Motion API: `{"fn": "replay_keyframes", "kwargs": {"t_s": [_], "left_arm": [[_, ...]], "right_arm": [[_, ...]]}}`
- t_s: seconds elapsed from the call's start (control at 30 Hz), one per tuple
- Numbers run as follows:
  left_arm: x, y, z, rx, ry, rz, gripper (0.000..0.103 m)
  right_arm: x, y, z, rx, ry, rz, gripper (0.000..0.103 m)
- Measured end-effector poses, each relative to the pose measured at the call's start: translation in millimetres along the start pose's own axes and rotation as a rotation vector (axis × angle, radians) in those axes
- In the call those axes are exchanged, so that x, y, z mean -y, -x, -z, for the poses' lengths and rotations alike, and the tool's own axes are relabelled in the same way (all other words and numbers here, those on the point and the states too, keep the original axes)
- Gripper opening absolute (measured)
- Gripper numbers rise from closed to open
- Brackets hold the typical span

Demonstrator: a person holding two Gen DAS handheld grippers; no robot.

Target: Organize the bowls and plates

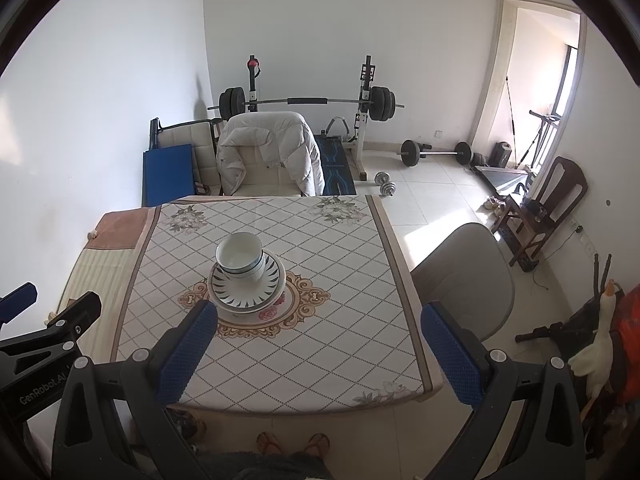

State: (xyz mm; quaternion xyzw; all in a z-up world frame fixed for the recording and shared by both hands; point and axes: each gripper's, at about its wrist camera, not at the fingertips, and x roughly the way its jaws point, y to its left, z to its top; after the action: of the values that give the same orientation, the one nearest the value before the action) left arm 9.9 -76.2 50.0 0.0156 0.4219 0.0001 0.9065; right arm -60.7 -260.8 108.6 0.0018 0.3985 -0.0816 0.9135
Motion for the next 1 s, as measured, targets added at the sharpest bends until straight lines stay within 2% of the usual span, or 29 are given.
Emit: {"fn": "replay_keyframes", "kwargs": {"t_s": [0.53,1.0], "left_arm": [[-6.4,-4.9,2.0,-0.017,0.01,0.001,0.099],[-13.2,-0.5,2.0,0.006,0.025,-0.011,0.099]], "right_arm": [[-2.8,-1.5,1.6,-0.015,0.002,0.001,0.103],[-1.8,-0.5,3.2,-0.014,-0.002,0.004,0.103]]}}
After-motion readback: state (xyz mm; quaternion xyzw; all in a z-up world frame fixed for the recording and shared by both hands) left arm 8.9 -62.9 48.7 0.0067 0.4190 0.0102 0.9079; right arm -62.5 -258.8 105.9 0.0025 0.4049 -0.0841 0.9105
